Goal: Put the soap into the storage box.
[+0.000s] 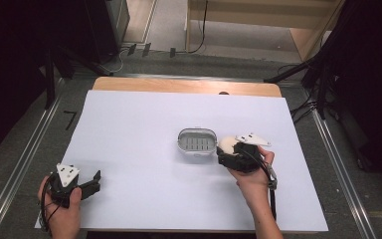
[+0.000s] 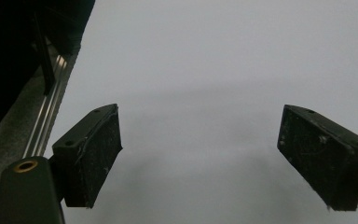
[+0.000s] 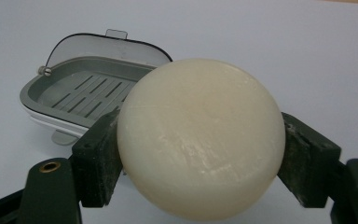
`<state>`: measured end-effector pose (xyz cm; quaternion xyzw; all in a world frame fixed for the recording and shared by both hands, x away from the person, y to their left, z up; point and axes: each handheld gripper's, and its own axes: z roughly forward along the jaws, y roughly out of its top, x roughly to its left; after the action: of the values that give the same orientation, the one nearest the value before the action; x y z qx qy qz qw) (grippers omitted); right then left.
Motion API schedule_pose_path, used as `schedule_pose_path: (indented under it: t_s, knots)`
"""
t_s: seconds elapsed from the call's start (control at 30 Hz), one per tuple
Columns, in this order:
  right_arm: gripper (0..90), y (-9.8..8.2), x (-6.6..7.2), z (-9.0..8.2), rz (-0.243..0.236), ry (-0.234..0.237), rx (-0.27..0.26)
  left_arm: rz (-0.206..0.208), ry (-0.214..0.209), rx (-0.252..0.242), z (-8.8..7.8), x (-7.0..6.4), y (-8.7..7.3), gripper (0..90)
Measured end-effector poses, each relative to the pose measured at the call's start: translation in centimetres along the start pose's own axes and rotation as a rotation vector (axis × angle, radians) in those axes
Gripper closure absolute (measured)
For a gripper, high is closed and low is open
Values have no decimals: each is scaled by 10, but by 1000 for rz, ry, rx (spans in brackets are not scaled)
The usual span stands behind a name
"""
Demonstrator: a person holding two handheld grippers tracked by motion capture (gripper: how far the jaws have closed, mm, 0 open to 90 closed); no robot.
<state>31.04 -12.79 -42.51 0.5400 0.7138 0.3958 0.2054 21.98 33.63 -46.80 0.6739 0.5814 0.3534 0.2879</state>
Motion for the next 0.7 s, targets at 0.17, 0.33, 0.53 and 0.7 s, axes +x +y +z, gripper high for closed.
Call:
schedule_pose_path:
  t_s: [0.17, 0.33, 0.53, 0.7]
  knots:
    - [255, 1, 3, 1, -7, 3, 2, 0, 0, 0, 0, 0, 0, 144]
    - [255, 3, 8, 4, -8, 15, 4, -1, 0, 0, 0, 0, 0, 144]
    - [255, 5, 14, 7, -13, 21, 4, 0, 1, 0, 0, 0, 0, 144]
    - [255, 7, 19, 10, -20, 30, 5, -1, 0, 0, 0, 0, 0, 144]
